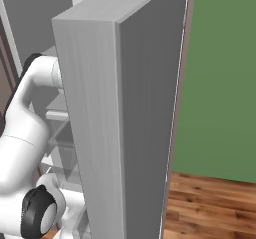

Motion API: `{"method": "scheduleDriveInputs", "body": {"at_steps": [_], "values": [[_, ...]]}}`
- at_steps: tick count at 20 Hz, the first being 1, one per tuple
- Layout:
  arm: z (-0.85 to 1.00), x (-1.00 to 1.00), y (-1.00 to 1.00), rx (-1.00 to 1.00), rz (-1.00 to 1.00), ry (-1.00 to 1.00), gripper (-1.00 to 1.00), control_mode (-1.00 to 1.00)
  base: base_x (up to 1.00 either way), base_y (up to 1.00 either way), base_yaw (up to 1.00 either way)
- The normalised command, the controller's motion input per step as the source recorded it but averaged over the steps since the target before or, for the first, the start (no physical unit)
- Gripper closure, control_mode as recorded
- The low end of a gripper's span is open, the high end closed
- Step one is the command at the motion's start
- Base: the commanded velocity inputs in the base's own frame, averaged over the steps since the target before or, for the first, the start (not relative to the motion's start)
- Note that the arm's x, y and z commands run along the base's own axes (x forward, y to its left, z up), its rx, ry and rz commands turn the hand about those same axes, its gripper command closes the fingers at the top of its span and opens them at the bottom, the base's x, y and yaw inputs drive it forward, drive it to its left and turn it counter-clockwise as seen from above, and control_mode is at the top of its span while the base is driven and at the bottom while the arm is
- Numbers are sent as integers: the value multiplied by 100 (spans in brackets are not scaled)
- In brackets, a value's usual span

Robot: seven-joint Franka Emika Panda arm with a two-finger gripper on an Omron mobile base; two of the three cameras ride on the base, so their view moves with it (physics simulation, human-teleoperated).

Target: Take the fish out of the fridge, briefly rinse it in the sink, and place it on the tray next to the sink.

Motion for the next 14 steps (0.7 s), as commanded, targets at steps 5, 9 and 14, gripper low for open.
{"method": "scheduleDriveInputs", "body": {"at_steps": [5, 9, 14], "values": [[-2, 0, 1, -1, 0, 0, -100, -100, 0, 0, 0], [-13, -6, 11, 0, 0, -9, -100, -100, 0, 0, 0], [-44, 18, 15, 1, 0, -10, -100, -100, 0, 0, 0]]}}
